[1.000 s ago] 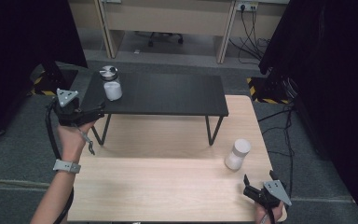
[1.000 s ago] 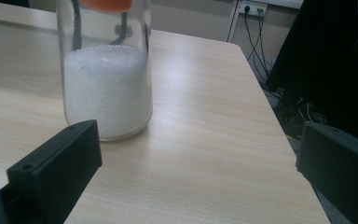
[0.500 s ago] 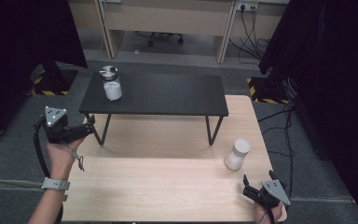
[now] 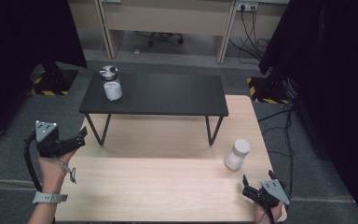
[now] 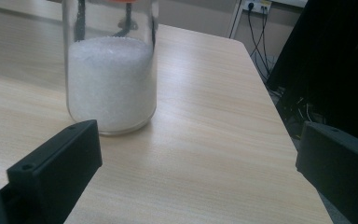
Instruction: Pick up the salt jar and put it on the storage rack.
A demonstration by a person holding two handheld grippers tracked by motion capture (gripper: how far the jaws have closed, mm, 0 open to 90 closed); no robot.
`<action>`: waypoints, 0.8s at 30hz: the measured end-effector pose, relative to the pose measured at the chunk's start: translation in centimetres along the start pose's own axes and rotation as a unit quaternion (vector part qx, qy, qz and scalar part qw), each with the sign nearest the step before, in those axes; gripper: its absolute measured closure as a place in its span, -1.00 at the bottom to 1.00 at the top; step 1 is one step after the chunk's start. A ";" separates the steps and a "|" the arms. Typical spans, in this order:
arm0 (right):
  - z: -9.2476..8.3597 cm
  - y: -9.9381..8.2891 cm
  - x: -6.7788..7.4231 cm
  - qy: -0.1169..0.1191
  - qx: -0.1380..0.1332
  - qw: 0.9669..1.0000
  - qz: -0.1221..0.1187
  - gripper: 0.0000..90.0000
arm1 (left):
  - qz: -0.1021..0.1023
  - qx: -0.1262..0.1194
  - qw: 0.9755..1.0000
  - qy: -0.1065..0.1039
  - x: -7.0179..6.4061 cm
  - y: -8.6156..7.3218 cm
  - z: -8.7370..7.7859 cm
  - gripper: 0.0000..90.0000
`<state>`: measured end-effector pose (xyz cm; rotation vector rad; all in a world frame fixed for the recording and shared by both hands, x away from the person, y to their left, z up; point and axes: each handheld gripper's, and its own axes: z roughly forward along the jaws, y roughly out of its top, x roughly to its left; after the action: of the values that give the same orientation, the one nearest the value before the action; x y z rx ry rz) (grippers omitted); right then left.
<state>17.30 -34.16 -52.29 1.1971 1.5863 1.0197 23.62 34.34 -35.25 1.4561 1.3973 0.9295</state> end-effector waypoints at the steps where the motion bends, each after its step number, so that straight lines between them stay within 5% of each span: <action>1: 0.0 0.0 0.0 0.000 0.000 1.000 0.000 -0.99 | 0.000 0.001 1.000 0.000 0.1 -0.3 0.0 -1.00; 15: 0.0 0.1 0.1 0.001 0.005 1.000 -0.005 -0.99 | -0.004 0.023 1.000 -0.002 0.3 -4.3 0.5 -1.00; 20: 0.1 0.2 0.1 0.000 0.006 1.000 -0.006 -0.99 | 0.021 0.030 0.999 0.002 0.0 -5.2 0.7 -1.00; 24: 0.1 0.2 0.2 -0.002 0.008 1.000 -0.008 -0.99 | 0.019 0.030 0.999 -0.004 0.2 -6.0 0.8 -1.00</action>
<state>17.41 -33.90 -52.13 1.1932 1.6014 0.9961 22.37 34.31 -41.21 1.5335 1.4072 0.9119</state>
